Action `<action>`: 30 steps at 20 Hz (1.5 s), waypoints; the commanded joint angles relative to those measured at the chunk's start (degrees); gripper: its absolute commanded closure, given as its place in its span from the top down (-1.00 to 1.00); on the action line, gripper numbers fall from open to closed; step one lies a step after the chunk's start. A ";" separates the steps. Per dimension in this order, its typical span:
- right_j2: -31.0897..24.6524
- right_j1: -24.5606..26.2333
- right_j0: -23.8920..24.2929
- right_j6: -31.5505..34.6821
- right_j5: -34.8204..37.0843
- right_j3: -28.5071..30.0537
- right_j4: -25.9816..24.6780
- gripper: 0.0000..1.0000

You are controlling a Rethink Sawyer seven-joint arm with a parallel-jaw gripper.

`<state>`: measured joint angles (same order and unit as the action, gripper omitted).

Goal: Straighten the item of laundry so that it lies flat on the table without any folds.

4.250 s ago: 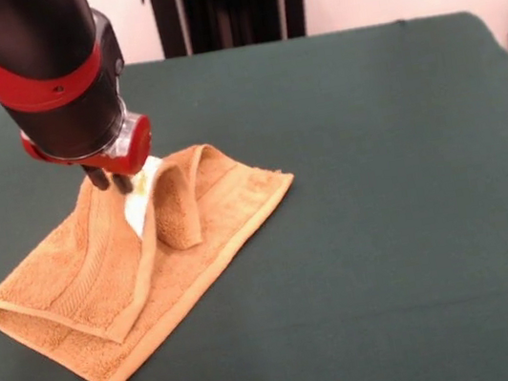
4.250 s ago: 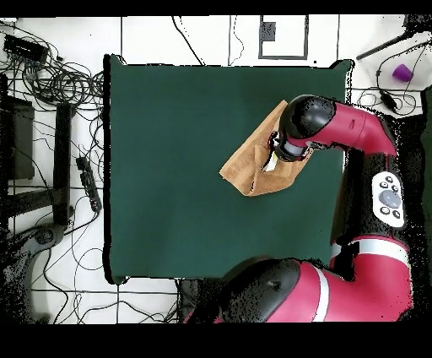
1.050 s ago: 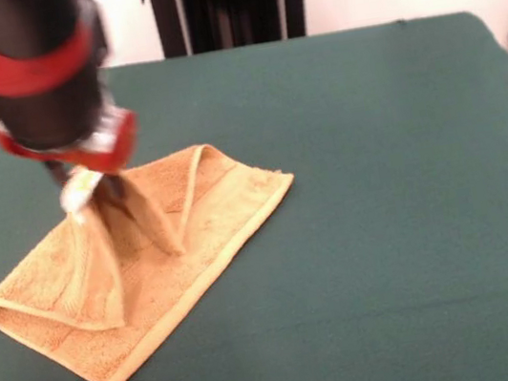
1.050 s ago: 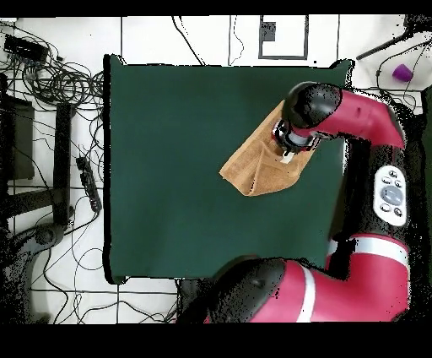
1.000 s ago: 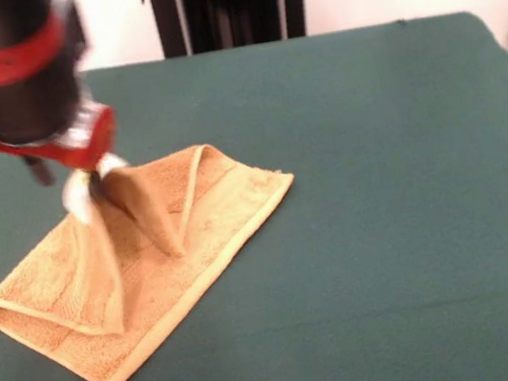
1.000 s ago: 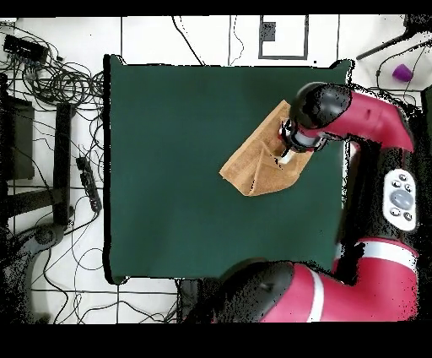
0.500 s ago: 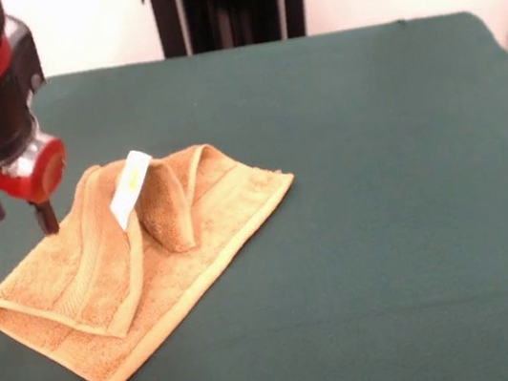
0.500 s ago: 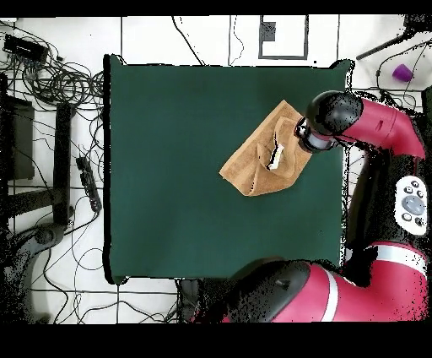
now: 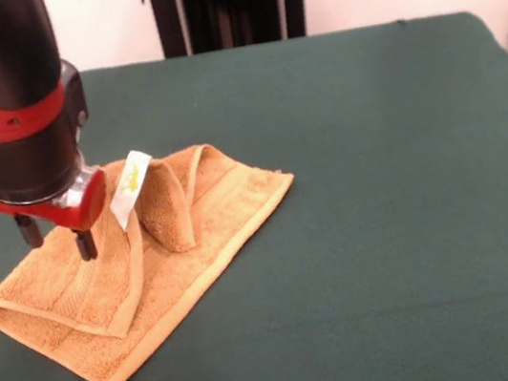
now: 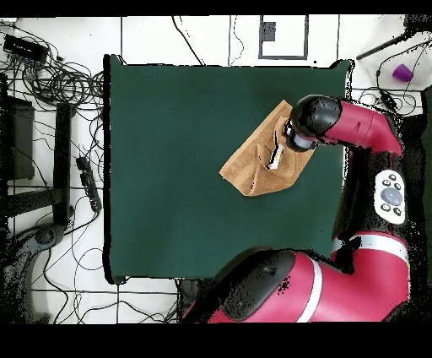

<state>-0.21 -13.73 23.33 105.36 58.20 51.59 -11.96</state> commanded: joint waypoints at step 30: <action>-4.19 -4.00 -7.36 7.67 -1.54 12.84 13.44 1.00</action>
<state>-0.75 -21.33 18.79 105.36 59.75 54.73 0.78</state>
